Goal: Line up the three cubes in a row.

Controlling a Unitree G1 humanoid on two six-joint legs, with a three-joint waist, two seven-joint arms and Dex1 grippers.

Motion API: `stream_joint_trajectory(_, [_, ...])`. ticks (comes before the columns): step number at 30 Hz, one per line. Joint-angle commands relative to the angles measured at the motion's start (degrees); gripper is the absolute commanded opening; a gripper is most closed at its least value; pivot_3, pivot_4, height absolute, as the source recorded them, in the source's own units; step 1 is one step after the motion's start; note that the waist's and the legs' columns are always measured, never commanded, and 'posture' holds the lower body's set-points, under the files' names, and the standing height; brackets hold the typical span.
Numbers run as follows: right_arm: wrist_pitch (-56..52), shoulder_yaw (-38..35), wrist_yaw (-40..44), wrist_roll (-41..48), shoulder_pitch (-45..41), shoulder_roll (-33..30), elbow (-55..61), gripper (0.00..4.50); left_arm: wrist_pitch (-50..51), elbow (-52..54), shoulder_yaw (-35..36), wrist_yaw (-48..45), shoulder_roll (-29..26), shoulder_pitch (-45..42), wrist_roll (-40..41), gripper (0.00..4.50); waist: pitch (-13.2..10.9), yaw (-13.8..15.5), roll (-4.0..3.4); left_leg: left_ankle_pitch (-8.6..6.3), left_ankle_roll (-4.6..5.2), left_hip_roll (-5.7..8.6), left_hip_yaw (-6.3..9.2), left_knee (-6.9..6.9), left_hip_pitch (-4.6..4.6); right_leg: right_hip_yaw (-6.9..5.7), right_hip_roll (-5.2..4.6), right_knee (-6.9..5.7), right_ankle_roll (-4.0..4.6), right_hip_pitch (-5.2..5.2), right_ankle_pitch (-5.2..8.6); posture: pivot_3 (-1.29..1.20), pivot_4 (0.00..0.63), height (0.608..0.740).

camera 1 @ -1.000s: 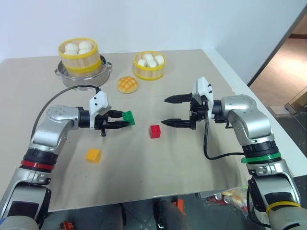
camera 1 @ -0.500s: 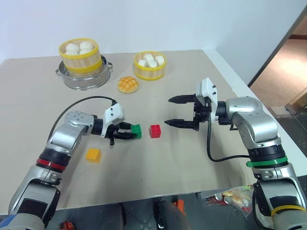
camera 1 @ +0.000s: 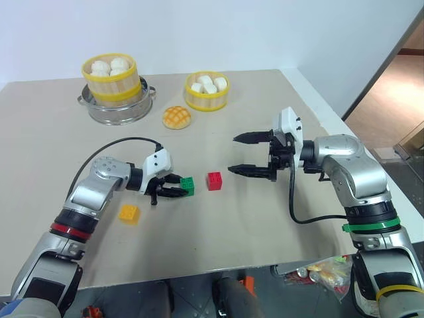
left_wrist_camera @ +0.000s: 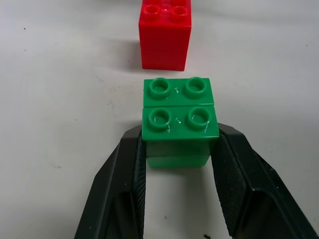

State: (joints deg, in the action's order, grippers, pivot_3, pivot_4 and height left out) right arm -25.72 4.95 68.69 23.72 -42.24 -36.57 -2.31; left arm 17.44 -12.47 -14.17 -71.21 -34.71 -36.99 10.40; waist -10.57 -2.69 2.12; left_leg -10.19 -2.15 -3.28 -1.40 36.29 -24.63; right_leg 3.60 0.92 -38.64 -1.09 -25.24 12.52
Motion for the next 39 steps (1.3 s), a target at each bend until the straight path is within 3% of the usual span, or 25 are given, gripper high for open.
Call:
stream_joint_trajectory(1, [-0.2, -1.9, 0.5, 1.7, -0.3, -0.4, 2.0, 4.50, -0.7, 1.5, -0.1, -0.4, -0.7, 0.2, -0.7, 1.29, 0.0, 0.0, 0.00, 0.00, 0.00, 0.00, 0.00, 0.02, 0.00, 0.01, 0.00, -0.02, 0.00, 0.00, 0.00, 0.00, 0.150, 0.740])
stream_joint_trajectory(11, [1.2, -1.2, 0.9, 0.6, -0.2, -0.5, 1.1, 4.50, -0.6, 1.1, -0.7, -1.3, -1.5, 0.1, -2.4, 1.29, 0.0, 0.0, 0.00, 0.01, 0.01, -0.01, 0.00, 0.04, 0.11, 0.04, 0.04, -0.25, 0.06, -0.01, 0.04, 0.00, 0.150, 0.740])
stream_joint_trajectory(13, [1.2, -1.2, 1.0, 0.5, -0.2, -0.5, 1.1, 4.50, -0.2, 1.1, -0.5, -0.8, -1.4, -0.2, -2.6, 2.37, 0.0, -0.1, 0.00, 0.01, 0.01, -0.01, 0.00, 0.04, 0.12, 0.04, 0.04, -0.27, 0.07, -0.01, 0.05, 0.00, 0.150, 0.740])
stream_joint_trajectory(18, [1.5, -1.1, 1.1, 0.1, -0.2, -0.6, 0.8, 4.50, 1.5, 2.0, 0.5, 0.4, -1.5, -0.5, -2.4, 4.08, 0.0, 0.0, 0.00, 0.01, 0.02, 0.00, -0.01, 0.06, 0.11, 0.05, 0.03, -0.30, 0.07, -0.02, 0.05, 0.00, 0.150, 0.740])
stream_joint_trajectory(20, [1.6, -1.1, 1.1, 0.0, -0.2, -0.6, 0.8, 4.50, 1.6, 2.3, 0.8, 0.5, -1.8, -0.3, -2.4, 4.48, 0.0, 0.0, 0.00, 0.01, 0.02, 0.00, -0.01, 0.06, 0.11, 0.06, 0.03, -0.30, 0.07, -0.02, 0.05, 0.00, 0.150, 0.740])
stream_joint_trajectory(31, [2.0, -1.0, 2.1, -0.6, -0.8, -0.9, -0.2, 4.50, 9.3, 11.8, 9.7, -0.9, -6.2, 0.4, 7.8, 4.48, 0.0, -0.1, 0.00, 0.01, 0.02, -0.01, -0.01, 0.06, 0.11, 0.06, 0.03, -0.30, 0.07, -0.02, 0.06, 0.00, 0.150, 0.740])
stream_joint_trajectory(35, [1.8, -1.3, 2.4, -0.4, -0.9, -1.3, -0.3, 4.50, 15.5, 17.4, 16.4, 4.7, -7.1, 3.2, 12.6, 4.48, 0.0, -0.1, -0.01, 0.01, 0.02, -0.02, -0.02, 0.06, 0.12, 0.06, 0.03, -0.31, 0.07, -0.03, 0.06, 0.00, 0.150, 0.740])
stream_joint_trajectory(39, [1.3, -1.6, 2.8, 0.2, -0.1, -1.9, 0.7, 4.50, 19.2, 27.4, 23.5, 14.5, -3.6, 9.4, 16.8, 4.48, 0.0, 0.0, 0.00, 0.01, 0.02, -0.04, -0.01, 0.06, 0.11, 0.05, 0.02, -0.32, 0.06, -0.02, 0.08, 0.00, 0.150, 0.740])
